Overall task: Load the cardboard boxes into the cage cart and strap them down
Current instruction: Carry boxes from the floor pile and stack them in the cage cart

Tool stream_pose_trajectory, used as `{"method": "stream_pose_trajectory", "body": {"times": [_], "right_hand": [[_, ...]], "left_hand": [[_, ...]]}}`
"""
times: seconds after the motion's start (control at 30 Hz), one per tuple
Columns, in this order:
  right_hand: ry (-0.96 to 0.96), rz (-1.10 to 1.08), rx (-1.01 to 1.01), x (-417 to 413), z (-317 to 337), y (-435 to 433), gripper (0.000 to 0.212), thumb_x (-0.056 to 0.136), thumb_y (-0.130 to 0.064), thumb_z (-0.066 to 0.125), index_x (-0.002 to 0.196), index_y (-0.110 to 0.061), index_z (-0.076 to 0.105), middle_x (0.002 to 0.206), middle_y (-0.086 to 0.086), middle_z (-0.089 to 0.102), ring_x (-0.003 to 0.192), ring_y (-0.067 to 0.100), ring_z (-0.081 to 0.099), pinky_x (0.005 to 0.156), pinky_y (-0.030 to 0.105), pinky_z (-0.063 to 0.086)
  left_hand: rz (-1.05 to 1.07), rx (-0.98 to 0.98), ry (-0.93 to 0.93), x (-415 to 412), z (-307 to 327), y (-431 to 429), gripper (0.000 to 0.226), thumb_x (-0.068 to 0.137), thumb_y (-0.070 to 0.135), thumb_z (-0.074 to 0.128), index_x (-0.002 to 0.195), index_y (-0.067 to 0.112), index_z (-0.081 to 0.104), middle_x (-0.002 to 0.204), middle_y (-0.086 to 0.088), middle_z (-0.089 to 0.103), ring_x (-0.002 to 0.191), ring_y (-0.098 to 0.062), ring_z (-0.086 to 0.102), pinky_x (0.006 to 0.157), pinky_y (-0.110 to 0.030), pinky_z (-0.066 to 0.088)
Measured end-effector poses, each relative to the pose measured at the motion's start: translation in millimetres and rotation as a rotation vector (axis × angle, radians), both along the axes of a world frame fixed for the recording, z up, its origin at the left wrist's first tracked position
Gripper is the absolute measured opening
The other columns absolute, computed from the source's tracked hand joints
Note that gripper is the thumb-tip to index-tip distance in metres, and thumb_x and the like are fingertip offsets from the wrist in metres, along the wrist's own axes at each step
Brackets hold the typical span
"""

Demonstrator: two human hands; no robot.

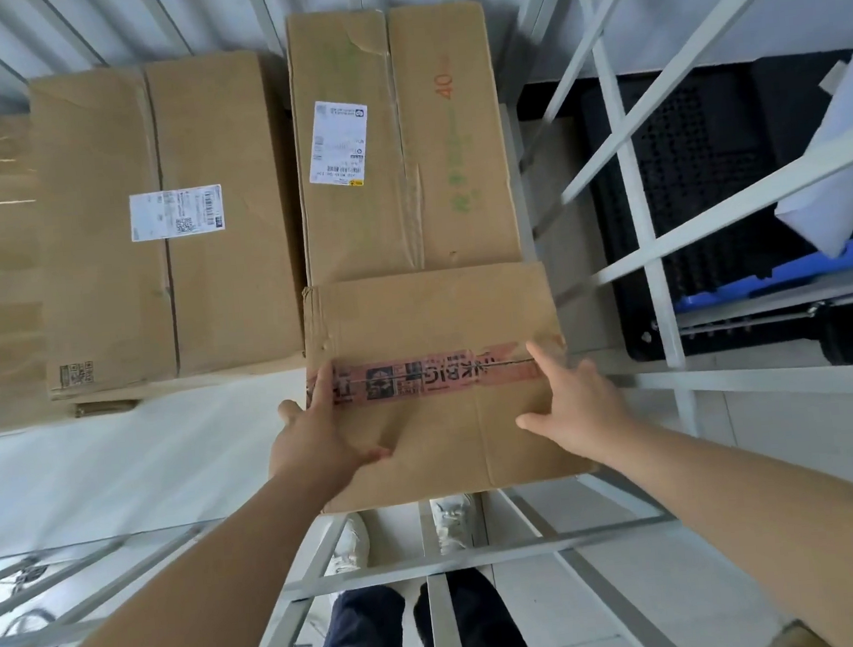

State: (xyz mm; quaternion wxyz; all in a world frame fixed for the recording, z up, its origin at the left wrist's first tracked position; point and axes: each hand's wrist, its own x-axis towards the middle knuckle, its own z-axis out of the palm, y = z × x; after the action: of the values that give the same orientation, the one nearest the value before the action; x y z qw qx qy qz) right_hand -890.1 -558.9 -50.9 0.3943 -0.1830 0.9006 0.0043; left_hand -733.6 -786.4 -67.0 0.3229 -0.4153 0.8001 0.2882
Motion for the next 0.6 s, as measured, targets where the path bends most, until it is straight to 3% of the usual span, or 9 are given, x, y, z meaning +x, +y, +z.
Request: {"method": "stream_pose_trajectory", "body": {"times": [0.17, 0.3, 0.6], "right_hand": [[0.009, 0.036, 0.020, 0.2, -20.3, -0.2, 0.102, 0.080, -0.048, 0.069, 0.149, -0.037, -0.004, 0.123, 0.015, 0.051, 0.099, 0.028, 0.058, 0.078, 0.035, 0.052], [0.007, 0.035, 0.054, 2.3, -32.5, 2.4, 0.110, 0.077, -0.053, 0.069, 0.145, -0.043, -0.016, 0.118, 0.018, 0.048, 0.074, 0.023, 0.055, 0.068, 0.032, 0.052], [-0.030, 0.055, 0.091, 8.0, -39.1, 14.8, 0.113, 0.076, -0.055, 0.069, 0.140, -0.047, -0.025, 0.119, 0.019, 0.043, 0.073, 0.021, 0.050, 0.063, 0.030, 0.047]], "left_hand": [[-0.046, -0.021, 0.013, 2.2, -23.2, 4.8, 0.133, 0.060, 0.050, 0.084, 0.142, 0.050, -0.021, 0.111, -0.009, 0.033, 0.074, -0.027, 0.053, 0.066, -0.035, 0.053], [-0.080, -0.051, 0.005, 2.5, -33.0, 9.8, 0.137, 0.059, 0.053, 0.083, 0.138, 0.050, -0.030, 0.103, -0.007, 0.028, 0.073, -0.025, 0.050, 0.063, -0.033, 0.050], [-0.107, -0.049, -0.007, 12.1, -29.6, 16.9, 0.138, 0.060, 0.053, 0.083, 0.136, 0.049, -0.033, 0.109, -0.010, 0.036, 0.075, -0.027, 0.056, 0.063, -0.035, 0.054]]}}
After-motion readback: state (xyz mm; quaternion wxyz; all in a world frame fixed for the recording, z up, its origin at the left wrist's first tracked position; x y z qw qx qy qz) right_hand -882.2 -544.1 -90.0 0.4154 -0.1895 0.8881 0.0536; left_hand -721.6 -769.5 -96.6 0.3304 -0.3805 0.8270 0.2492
